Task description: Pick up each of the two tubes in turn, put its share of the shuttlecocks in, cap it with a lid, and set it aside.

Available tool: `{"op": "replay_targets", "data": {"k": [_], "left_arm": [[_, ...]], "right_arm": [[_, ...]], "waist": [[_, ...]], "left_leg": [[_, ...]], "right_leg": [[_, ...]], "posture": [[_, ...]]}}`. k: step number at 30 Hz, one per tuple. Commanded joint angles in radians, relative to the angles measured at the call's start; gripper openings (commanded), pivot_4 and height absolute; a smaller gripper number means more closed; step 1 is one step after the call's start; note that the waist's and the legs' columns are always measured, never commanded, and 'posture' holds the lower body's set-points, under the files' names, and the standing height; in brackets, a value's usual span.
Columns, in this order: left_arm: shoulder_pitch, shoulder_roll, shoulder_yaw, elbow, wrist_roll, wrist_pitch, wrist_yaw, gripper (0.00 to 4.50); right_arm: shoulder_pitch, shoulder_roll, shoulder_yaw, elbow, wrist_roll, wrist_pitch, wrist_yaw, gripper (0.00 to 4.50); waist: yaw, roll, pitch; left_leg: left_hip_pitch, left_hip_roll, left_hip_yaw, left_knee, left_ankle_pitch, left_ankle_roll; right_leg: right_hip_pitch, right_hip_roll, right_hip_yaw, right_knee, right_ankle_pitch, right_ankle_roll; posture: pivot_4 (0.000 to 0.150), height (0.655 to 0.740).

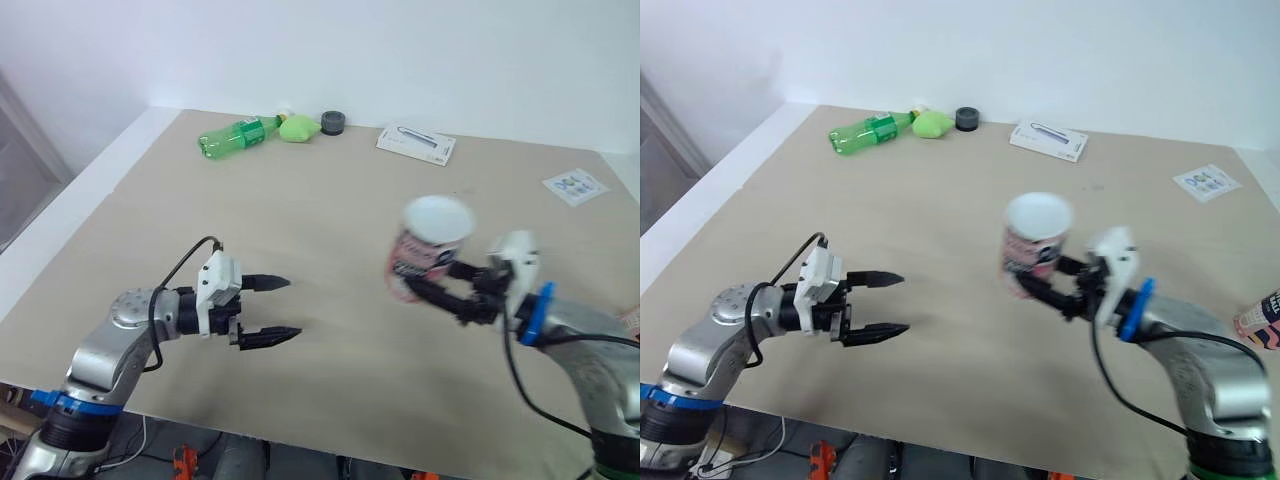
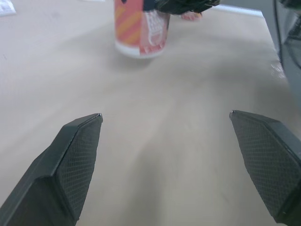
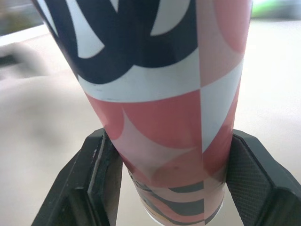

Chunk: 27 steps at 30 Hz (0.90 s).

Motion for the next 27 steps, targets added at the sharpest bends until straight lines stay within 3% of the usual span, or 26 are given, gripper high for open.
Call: {"op": "replay_targets", "data": {"k": [1,6,13,26,27], "left_arm": [[-0.064,-0.054,-0.062,0.041,0.078,-0.07,0.039,4.5],[-0.173,-0.16,-0.093,0.139,0.104,-0.078,0.098,4.5],[-0.242,-0.217,-0.116,0.223,0.144,-0.104,0.1,4.5],[-0.23,-0.222,-0.126,0.235,0.161,-0.115,0.098,4.5],[-0.229,-0.222,-0.125,0.234,0.161,-0.115,0.099,4.5]], "right_arm": [[0.064,0.12,-0.213,-0.003,0.023,-0.023,-0.211,2.94],[0.089,0.228,-0.297,0.104,-0.051,-0.09,-0.412,2.94],[0.074,0.238,-0.291,0.24,-0.118,-0.183,-0.499,2.94],[0.034,0.222,-0.278,0.37,-0.042,-0.15,-0.487,2.94],[0.038,0.215,-0.27,0.37,-0.049,-0.152,-0.481,3.77]], "waist": [[-0.005,0.0,0.0],[-0.006,0.002,-0.001],[-0.01,0.004,-0.002],[-0.014,0.004,-0.002],[-0.014,0.004,-0.002]], "left_leg": [[0.0,0.0,0.0,0.0,0.0,0.0],[0.002,0.0,0.0,0.0,0.001,0.0],[0.004,0.0,0.004,-0.001,0.003,-0.001],[0.005,0.0,0.005,0.0,0.003,0.0],[0.006,0.0,0.005,0.0,0.003,0.0]], "right_leg": [[0.0,0.001,0.0,0.0,0.0,0.0],[0.001,0.002,0.001,0.001,0.001,0.002],[0.001,0.001,0.006,0.0,0.002,0.005],[0.002,0.001,0.007,0.0,0.002,0.004],[0.002,0.001,0.007,0.0,0.002,0.003]], "posture": [[0.15,0.7294],[0.15,0.7294],[0.15,0.7294],[0.15,0.7294],[0.15,0.7294]]}}
